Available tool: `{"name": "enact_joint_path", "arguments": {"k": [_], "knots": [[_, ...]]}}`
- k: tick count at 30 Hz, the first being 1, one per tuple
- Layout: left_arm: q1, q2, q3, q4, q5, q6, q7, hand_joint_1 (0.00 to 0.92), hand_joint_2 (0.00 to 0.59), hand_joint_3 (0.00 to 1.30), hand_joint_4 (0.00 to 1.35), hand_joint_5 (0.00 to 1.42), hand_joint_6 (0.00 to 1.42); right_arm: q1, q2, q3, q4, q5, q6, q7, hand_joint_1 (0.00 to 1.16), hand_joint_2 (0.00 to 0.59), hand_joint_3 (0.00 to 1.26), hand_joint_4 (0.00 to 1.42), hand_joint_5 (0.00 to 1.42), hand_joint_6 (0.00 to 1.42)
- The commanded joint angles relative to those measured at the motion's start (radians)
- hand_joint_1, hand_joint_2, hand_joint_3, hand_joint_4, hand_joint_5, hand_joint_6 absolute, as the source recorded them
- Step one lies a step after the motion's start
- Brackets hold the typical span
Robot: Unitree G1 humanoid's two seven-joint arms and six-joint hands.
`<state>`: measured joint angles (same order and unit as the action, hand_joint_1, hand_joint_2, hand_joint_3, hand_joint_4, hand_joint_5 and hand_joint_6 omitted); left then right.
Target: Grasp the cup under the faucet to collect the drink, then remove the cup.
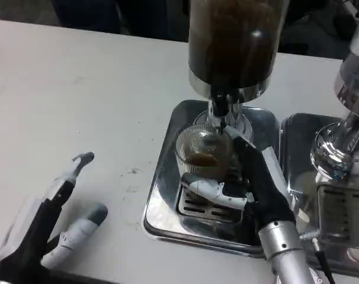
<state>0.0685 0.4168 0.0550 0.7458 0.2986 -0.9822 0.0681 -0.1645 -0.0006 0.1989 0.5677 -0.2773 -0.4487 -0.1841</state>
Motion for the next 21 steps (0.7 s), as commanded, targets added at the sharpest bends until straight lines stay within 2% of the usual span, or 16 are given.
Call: {"name": "enact_joint_path", "arguments": {"k": [1,10,12,14,19,21], "knots": [[0.010,0.011,0.000,-0.013,-0.013,0.004,0.004,0.000,0.145,0.08,0.00,0.03,0.00,0.003,0.018,0.007,0.051,-0.013,0.022,-0.022,0.99,0.191,0.42,0.46,0.45,0.50],[0.012,0.014,0.000,-0.022,-0.018,0.008,0.000,0.000,0.145,0.09,0.00,0.03,0.00,-0.007,0.043,-0.020,0.079,-0.006,0.001,-0.105,1.03,0.161,0.53,0.54,0.58,0.68],[0.011,0.015,-0.001,-0.023,-0.019,0.009,-0.002,0.000,0.145,0.09,0.00,0.03,0.00,-0.005,0.046,-0.024,0.082,-0.006,-0.006,-0.118,1.04,0.155,0.55,0.57,0.64,0.78],[0.009,0.015,-0.002,-0.021,-0.018,0.009,-0.003,0.000,0.145,0.09,0.00,0.03,0.00,0.000,0.047,-0.028,0.075,-0.007,-0.014,-0.129,1.07,0.133,0.60,0.63,0.74,0.99],[0.008,0.013,-0.006,-0.023,-0.015,0.007,-0.004,0.000,0.144,0.09,0.00,0.03,0.00,0.023,0.044,-0.032,0.038,-0.019,-0.032,-0.157,1.08,0.118,0.64,0.68,0.81,1.11],[0.008,0.012,-0.008,-0.024,-0.013,0.007,-0.004,0.000,0.144,0.09,0.00,0.03,0.00,0.034,0.042,-0.032,0.016,-0.025,-0.037,-0.164,1.08,0.112,0.65,0.69,0.83,1.12]]}}
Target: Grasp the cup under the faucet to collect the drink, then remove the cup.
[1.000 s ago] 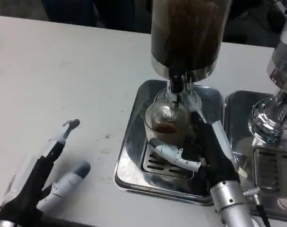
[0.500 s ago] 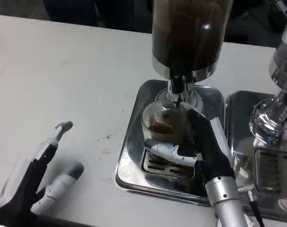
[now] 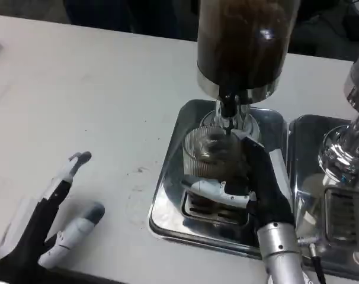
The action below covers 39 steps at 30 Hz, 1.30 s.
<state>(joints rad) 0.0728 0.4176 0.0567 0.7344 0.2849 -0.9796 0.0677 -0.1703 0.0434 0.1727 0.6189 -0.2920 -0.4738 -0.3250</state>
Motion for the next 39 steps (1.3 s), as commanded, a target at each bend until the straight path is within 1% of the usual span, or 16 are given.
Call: {"name": "enact_joint_path", "arguments": {"k": [1,6,10,16,22,27,31,39], "knots": [[0.003,0.011,-0.010,-0.012,0.000,0.005,-0.004,0.000,0.144,0.09,0.00,0.03,0.00,0.044,-0.003,-0.006,-0.046,-0.014,-0.012,-0.026,1.09,0.110,0.65,0.69,0.83,1.13],[-0.002,0.012,-0.012,-0.007,0.001,0.003,-0.005,0.000,0.144,0.09,0.00,0.03,0.00,0.073,-0.010,-0.011,-0.109,-0.023,-0.014,-0.030,1.09,0.104,0.68,0.72,0.85,1.17],[-0.008,0.011,-0.018,-0.009,0.006,0.001,-0.005,0.000,0.144,0.09,0.00,0.03,0.00,0.100,-0.020,-0.006,-0.160,-0.041,-0.017,-0.029,1.08,0.099,0.70,0.73,0.86,1.19],[-0.016,0.011,-0.030,-0.003,0.005,0.004,-0.008,0.000,0.144,0.09,0.00,0.03,0.00,0.133,-0.026,-0.004,-0.203,-0.047,-0.013,-0.021,1.06,0.106,0.72,0.76,0.88,1.23],[-0.022,0.012,-0.043,0.000,0.006,0.002,-0.006,0.000,0.144,0.09,0.00,0.03,0.00,0.164,-0.025,-0.004,-0.251,-0.048,-0.011,-0.018,1.04,0.105,0.74,0.77,0.90,1.26],[-0.026,0.010,-0.050,0.003,0.006,0.002,-0.008,0.000,0.144,0.09,0.00,0.03,0.00,0.188,-0.021,-0.004,-0.272,-0.050,-0.007,-0.019,1.04,0.105,0.74,0.78,0.92,1.26],[-0.026,0.012,-0.053,0.001,0.011,-0.002,-0.006,0.000,0.144,0.09,0.00,0.03,0.00,0.201,-0.020,-0.005,-0.293,-0.054,-0.008,-0.020,1.04,0.105,0.75,0.79,0.92,1.28],[-0.027,0.019,-0.051,-0.003,0.014,-0.002,-0.004,0.000,0.142,0.09,0.00,0.03,0.00,0.247,-0.027,-0.005,-0.346,-0.049,0.002,0.002,1.04,0.105,0.76,0.80,0.93,1.29]]}}
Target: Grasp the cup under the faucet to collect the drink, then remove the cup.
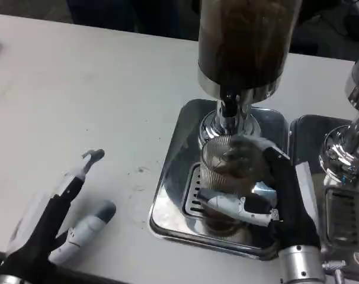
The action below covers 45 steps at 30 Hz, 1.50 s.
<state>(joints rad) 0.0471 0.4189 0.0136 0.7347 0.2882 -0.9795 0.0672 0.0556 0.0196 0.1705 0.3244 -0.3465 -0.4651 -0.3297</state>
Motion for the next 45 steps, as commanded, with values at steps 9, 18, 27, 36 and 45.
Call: {"name": "enact_joint_path", "arguments": {"k": [9,18,27,36,45], "knots": [[0.019,0.044,-0.005,-0.059,0.053,0.010,0.003,0.000,0.139,0.07,0.00,0.03,0.00,0.084,-0.013,-0.001,-0.143,0.013,0.011,0.049,1.04,0.105,0.78,0.81,0.94,1.32],[0.075,0.091,0.002,-0.215,0.124,0.132,-0.005,0.000,0.145,0.00,0.00,0.00,0.00,0.147,-0.011,0.001,-0.237,0.017,0.014,0.073,1.03,0.103,0.79,0.83,0.96,1.33],[0.209,0.205,0.039,-0.532,0.264,0.326,-0.032,0.000,0.109,0.00,0.00,0.00,0.00,0.191,-0.017,0.000,-0.320,0.024,0.031,0.098,1.03,0.103,0.79,0.83,0.96,1.33],[0.315,0.245,0.060,-0.664,0.302,0.393,-0.035,0.000,0.100,0.00,0.00,0.00,0.00,0.244,-0.029,0.009,-0.408,0.037,0.035,0.137,1.03,0.103,0.81,0.84,0.97,1.34],[0.400,0.249,0.073,-0.748,0.329,0.406,-0.021,0.000,0.097,0.00,0.00,0.00,0.00,0.315,-0.053,0.008,-0.479,0.051,0.020,0.180,1.03,0.102,0.81,0.86,0.99,1.35]]}}
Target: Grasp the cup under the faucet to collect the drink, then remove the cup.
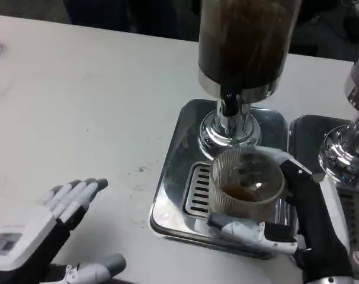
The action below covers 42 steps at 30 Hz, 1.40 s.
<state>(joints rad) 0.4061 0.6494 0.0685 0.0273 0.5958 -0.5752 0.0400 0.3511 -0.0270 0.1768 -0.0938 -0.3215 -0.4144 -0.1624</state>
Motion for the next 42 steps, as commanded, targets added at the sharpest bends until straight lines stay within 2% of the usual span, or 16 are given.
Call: {"name": "enact_joint_path", "arguments": {"k": [1,10,18,24,31,42], "knots": [[0.051,0.017,0.023,-0.048,0.025,0.003,0.010,0.000,0.096,0.00,0.00,0.00,0.00,0.029,-0.009,0.004,-0.072,0.029,-0.033,0.018,1.03,0.102,0.81,0.86,0.99,1.35],[0.110,-0.030,0.029,-0.104,0.083,0.027,0.058,0.000,0.096,0.00,0.00,0.00,0.00,0.055,-0.050,-0.002,-0.130,0.057,-0.019,0.083,1.02,0.101,0.81,0.86,0.99,1.35],[0.178,-0.082,0.030,-0.166,0.147,0.053,0.109,0.000,0.097,0.00,0.00,0.00,0.00,0.078,-0.063,-0.001,-0.190,0.054,-0.007,0.114,1.02,0.102,0.81,0.86,0.99,1.35],[0.208,-0.113,0.028,-0.193,0.187,0.071,0.150,0.000,0.101,0.00,0.00,0.00,0.00,0.093,-0.068,-0.001,-0.224,0.081,0.012,0.149,1.01,0.108,0.82,0.86,0.99,1.36],[0.202,-0.125,0.017,-0.198,0.190,0.089,0.145,0.000,0.102,0.00,0.00,0.00,0.00,0.097,-0.060,0.004,-0.231,0.051,0.003,0.146,1.01,0.109,0.82,0.86,1.00,1.36],[0.179,-0.124,-0.004,-0.258,0.202,0.153,0.109,0.000,0.106,0.00,0.00,0.00,0.00,0.114,-0.053,-0.012,-0.223,0.067,-0.021,0.138,1.01,0.110,0.82,0.87,1.00,1.35]]}}
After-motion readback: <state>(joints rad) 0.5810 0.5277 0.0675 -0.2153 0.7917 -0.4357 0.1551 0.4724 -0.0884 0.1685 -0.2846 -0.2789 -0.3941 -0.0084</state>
